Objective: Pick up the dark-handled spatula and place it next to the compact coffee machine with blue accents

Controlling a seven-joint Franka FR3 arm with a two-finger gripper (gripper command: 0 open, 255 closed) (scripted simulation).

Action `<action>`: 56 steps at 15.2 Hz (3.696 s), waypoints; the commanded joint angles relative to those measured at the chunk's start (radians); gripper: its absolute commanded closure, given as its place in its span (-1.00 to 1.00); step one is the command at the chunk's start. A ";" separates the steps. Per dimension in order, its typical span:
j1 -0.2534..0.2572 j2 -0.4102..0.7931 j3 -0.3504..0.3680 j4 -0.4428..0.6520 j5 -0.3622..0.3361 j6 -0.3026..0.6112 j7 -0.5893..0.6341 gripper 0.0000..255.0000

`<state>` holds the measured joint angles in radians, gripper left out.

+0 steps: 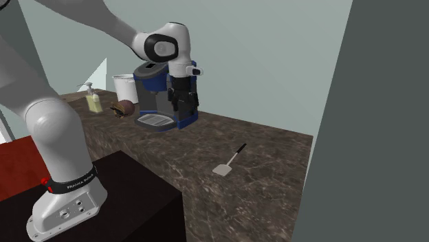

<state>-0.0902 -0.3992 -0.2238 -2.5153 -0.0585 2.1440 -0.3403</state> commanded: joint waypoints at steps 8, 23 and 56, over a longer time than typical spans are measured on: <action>-0.020 0.331 -0.121 0.133 0.078 0.207 -0.211 -1.00; -0.154 0.824 -0.106 0.469 0.346 0.340 -0.524 -1.00; -0.137 0.765 -0.128 0.481 0.307 0.273 -0.494 1.00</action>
<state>-0.2283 0.3743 -0.3482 -2.0363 0.2544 2.4275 -0.8374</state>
